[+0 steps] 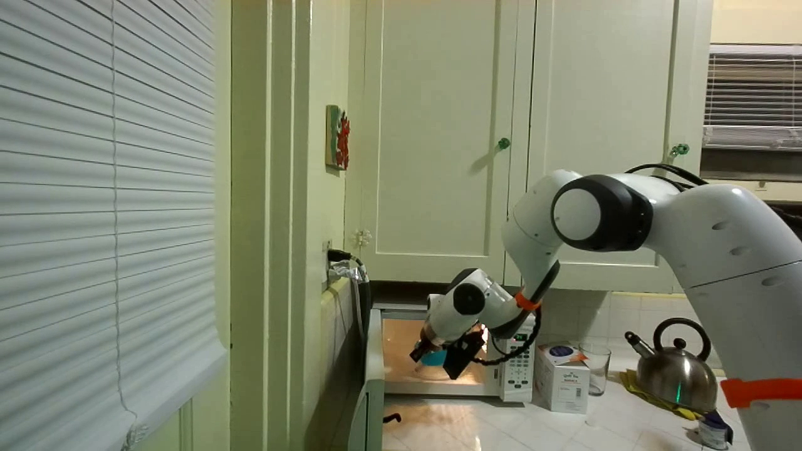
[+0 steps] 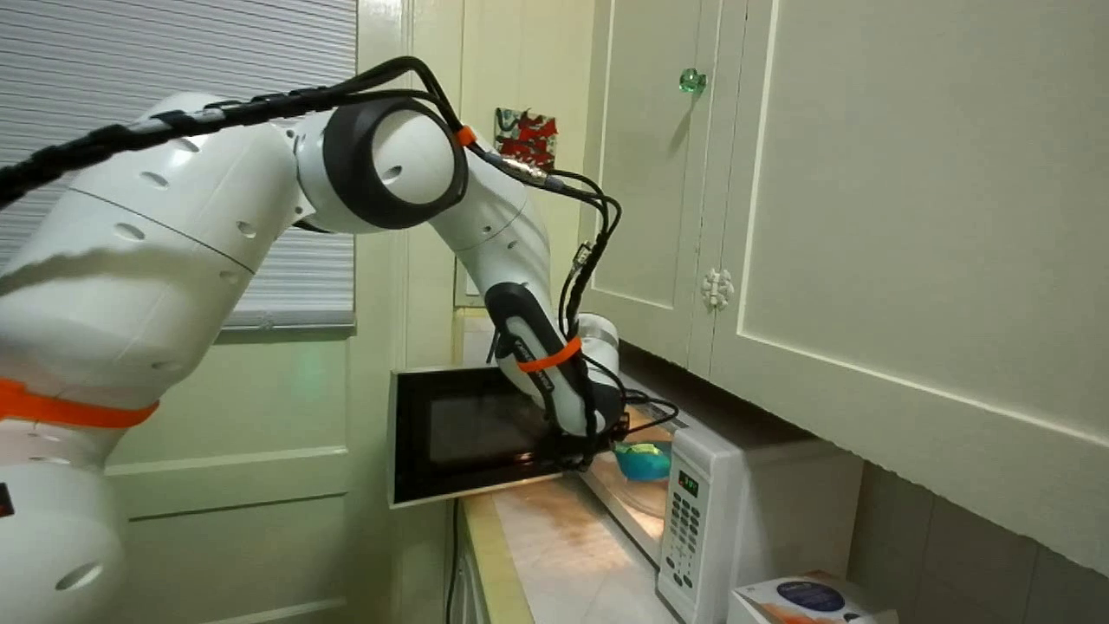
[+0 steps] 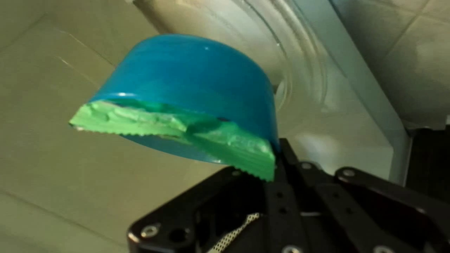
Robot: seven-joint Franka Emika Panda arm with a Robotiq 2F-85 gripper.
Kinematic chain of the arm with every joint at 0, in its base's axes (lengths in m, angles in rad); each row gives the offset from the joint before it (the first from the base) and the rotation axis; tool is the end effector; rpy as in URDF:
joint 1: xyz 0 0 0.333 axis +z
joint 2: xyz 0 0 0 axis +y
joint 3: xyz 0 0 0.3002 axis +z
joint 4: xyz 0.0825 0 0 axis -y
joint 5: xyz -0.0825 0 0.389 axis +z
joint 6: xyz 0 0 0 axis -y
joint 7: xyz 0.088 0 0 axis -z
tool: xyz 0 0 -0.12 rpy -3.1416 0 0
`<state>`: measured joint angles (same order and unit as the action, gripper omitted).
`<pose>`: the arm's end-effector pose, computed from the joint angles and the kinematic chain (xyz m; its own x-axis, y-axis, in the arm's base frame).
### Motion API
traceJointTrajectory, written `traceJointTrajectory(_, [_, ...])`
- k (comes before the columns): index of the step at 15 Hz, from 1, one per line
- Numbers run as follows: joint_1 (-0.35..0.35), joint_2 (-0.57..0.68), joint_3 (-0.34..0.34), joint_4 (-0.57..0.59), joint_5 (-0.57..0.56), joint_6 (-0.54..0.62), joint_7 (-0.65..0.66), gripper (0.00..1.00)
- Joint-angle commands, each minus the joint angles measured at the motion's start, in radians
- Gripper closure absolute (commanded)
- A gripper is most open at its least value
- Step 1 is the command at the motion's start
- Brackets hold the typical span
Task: Take the blue bowl out of the microwave
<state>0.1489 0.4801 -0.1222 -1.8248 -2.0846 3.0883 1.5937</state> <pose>0.6186 0.0913 0.2467 0.5669 0.5310 0.6298 0.3090 -0.8458 0.4350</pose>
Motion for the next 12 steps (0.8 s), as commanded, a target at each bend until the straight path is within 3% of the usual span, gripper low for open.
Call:
traceJointTrajectory(1, [-0.105, -0.125, 0.119, -0.069, -0.16, 0.121, 0.191, 0.99])
traceJointTrajectory(7, [-0.323, -0.275, 0.38, -0.205, -0.227, 0.175, 0.336, 0.99])
traceJointTrajectory(12, [-0.454, -0.418, 0.495, -0.417, -0.243, 0.153, 0.428, 0.99])
